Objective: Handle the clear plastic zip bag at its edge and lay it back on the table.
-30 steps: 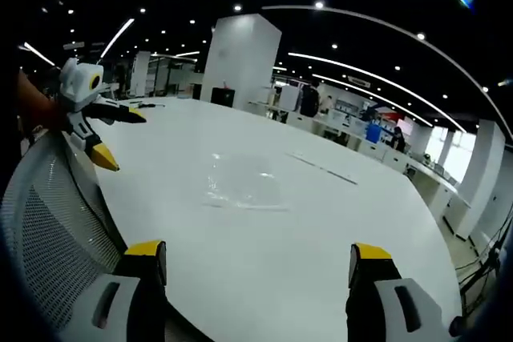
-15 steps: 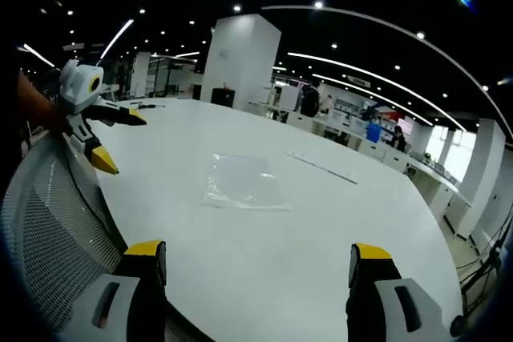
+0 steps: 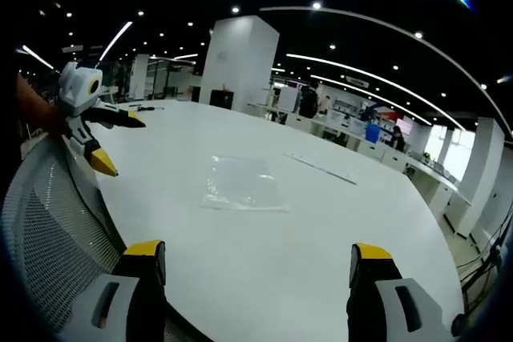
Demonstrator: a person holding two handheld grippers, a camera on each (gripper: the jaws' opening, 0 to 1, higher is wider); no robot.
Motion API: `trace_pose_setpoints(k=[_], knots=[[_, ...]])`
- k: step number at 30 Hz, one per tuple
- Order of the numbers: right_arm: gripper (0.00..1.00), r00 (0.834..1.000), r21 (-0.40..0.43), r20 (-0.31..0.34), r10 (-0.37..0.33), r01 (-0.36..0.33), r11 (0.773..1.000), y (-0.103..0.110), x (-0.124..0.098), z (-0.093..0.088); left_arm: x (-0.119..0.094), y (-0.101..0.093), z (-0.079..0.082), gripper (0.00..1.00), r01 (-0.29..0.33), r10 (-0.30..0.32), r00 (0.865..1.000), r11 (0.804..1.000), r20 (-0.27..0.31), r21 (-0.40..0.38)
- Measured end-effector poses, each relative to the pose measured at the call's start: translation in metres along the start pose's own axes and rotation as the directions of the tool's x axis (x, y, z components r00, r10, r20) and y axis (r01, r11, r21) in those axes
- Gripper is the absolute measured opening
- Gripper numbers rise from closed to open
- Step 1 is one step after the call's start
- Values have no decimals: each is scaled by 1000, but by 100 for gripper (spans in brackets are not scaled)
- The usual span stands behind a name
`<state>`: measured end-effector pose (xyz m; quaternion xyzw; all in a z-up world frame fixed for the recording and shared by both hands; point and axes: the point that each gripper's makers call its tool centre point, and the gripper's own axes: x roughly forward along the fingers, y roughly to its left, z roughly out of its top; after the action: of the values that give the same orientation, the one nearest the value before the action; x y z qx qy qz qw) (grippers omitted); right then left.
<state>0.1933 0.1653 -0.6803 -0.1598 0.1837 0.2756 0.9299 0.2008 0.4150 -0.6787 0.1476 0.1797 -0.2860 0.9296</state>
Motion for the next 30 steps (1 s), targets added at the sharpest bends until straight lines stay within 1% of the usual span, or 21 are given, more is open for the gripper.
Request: trace_pose_setpoints(k=[4, 12, 30], knots=[[96, 1000, 0, -2, 0, 0, 1000, 0, 0, 0, -1, 1, 2, 96, -5, 5, 1000, 1000, 6, -8], [97, 1000, -4, -7, 0, 0, 1000, 0, 0, -1, -1, -1, 2, 96, 5, -4, 1000, 1000, 6, -2], [96, 1000, 3, -2, -6, 6, 1000, -1, -1, -1, 1, -3, -3, 96, 20, -20, 1000, 1000, -18, -3]])
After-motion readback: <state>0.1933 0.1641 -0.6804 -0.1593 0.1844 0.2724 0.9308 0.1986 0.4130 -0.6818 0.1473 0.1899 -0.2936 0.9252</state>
